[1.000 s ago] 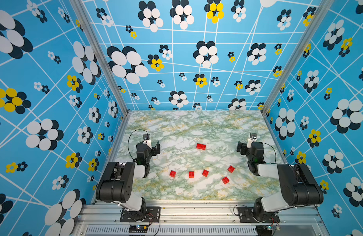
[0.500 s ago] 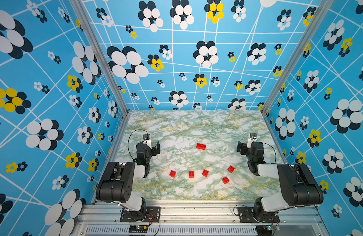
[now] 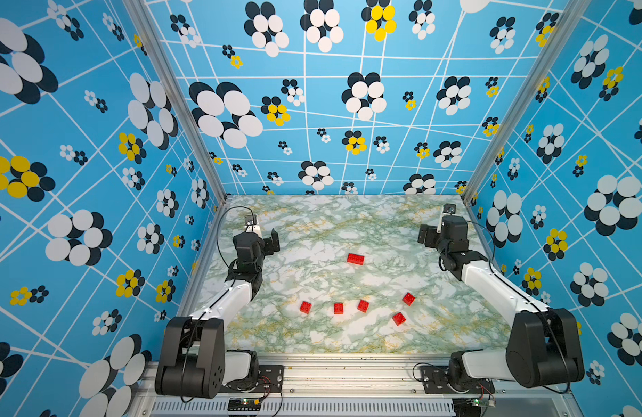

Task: Assemble the letter v with lego
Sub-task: Pick up the lego brick from the center of the board.

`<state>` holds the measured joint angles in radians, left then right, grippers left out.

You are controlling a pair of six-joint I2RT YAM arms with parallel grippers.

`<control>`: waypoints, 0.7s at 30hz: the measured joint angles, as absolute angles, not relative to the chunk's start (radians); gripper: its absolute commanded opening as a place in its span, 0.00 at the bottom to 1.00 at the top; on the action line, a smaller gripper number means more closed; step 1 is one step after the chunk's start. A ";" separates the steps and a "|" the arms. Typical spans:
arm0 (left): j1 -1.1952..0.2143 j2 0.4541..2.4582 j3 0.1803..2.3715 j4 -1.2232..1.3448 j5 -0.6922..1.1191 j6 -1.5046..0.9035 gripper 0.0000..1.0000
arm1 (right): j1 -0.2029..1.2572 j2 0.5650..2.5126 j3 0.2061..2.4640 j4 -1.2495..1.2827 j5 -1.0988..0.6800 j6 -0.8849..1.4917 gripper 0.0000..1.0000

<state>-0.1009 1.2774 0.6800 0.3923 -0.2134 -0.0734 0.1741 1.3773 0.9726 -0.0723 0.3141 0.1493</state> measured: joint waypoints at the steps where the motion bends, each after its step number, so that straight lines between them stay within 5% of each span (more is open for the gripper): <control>1: -0.133 1.261 0.719 0.334 -0.245 -0.091 1.00 | 0.204 1.382 1.018 -0.150 0.315 0.174 0.96; 6: -0.317 1.247 0.894 0.001 -0.366 -0.223 1.00 | 0.428 1.468 1.181 -0.526 0.298 0.328 0.90; 11: -0.341 1.247 0.911 -0.242 -0.382 -0.353 0.95 | 0.664 1.584 1.204 -0.743 0.201 0.447 0.83; 15: -0.341 1.247 0.911 -0.328 -0.381 -0.413 0.95 | 0.709 1.661 1.219 -0.829 0.128 0.537 0.70; 21: -0.341 1.246 0.908 -0.382 -0.374 -0.473 0.96 | 0.755 1.696 1.264 -0.857 0.051 0.709 0.71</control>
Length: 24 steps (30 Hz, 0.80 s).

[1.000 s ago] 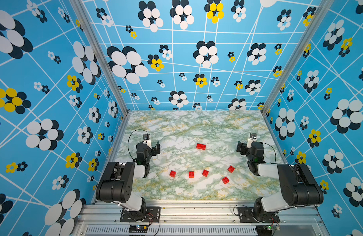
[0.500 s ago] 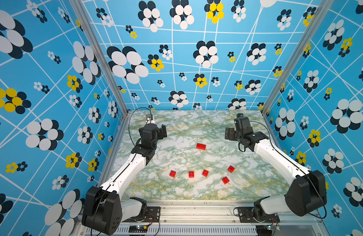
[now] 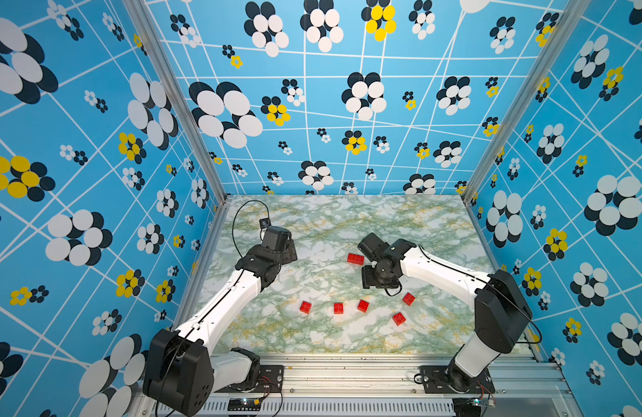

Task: Assemble the letter v with lego
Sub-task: Pick up the lego brick from the center of the board.

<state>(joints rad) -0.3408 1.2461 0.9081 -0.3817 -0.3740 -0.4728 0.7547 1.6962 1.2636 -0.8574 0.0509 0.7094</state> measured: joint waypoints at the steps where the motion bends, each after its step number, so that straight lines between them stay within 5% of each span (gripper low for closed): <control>1: -0.341 1.242 0.900 -0.381 -0.374 -0.481 0.95 | 0.772 1.700 1.263 -0.857 0.039 0.739 0.74; 5: -0.341 1.209 0.849 -0.371 -0.361 -0.515 0.96 | 0.836 1.728 1.254 -0.846 0.009 0.838 0.77; 24: -0.356 1.204 0.831 -0.344 -0.337 -0.523 0.97 | 0.859 1.801 1.147 -0.695 -0.004 1.074 0.44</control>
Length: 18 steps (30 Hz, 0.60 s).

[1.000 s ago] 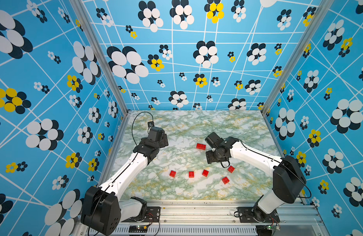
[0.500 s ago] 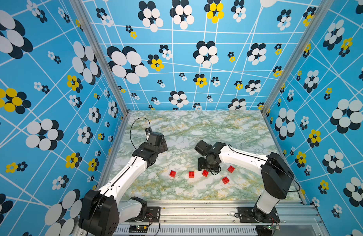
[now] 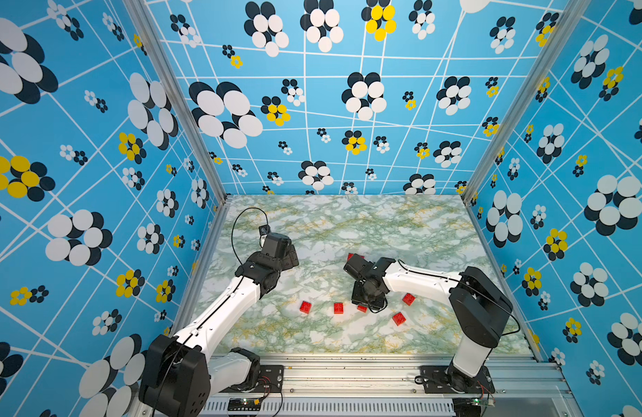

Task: Assemble the letter v with lego
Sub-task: Pick up the lego brick from the center of the board, then place the lego brick at the center of the board.

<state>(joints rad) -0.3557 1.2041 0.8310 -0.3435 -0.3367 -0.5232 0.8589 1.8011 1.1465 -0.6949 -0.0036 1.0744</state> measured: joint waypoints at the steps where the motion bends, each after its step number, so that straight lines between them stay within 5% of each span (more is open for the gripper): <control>1: -0.356 1.204 0.831 -0.344 -0.337 -0.523 0.97 | 0.859 1.805 1.147 -0.695 -0.003 1.077 0.42; 6: -0.356 1.204 0.831 -0.340 -0.336 -0.524 0.98 | 0.859 1.811 1.157 -0.718 0.005 1.069 0.31; 18: -0.356 1.209 0.831 -0.334 -0.337 -0.524 0.98 | 0.775 1.952 1.480 -0.880 0.016 0.855 0.32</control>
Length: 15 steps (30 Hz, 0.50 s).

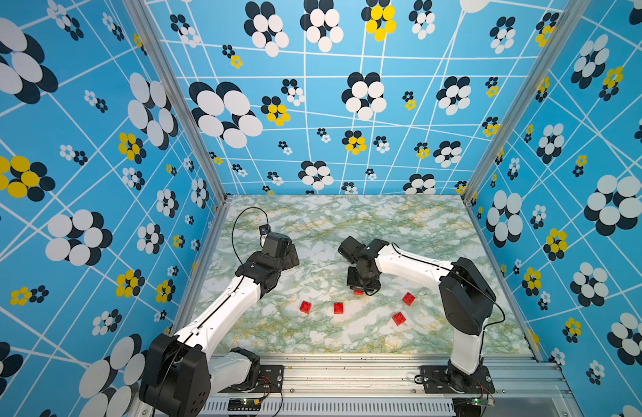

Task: Assemble the letter v with lego
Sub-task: Place the lego brick at the center of the board.

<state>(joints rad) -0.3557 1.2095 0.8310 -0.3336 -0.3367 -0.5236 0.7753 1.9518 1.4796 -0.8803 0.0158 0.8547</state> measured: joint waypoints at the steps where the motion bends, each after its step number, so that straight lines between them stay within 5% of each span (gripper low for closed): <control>1: -0.356 1.209 0.831 -0.334 -0.337 -0.524 0.98 | 0.758 1.977 1.517 -0.889 0.016 0.831 0.32; 11: -0.356 1.210 0.831 -0.334 -0.337 -0.524 0.98 | 0.705 2.160 1.706 -0.972 0.020 0.705 0.33; 15: -0.356 1.209 0.831 -0.334 -0.337 -0.524 0.98 | 0.705 2.173 1.708 -0.988 0.020 0.693 0.51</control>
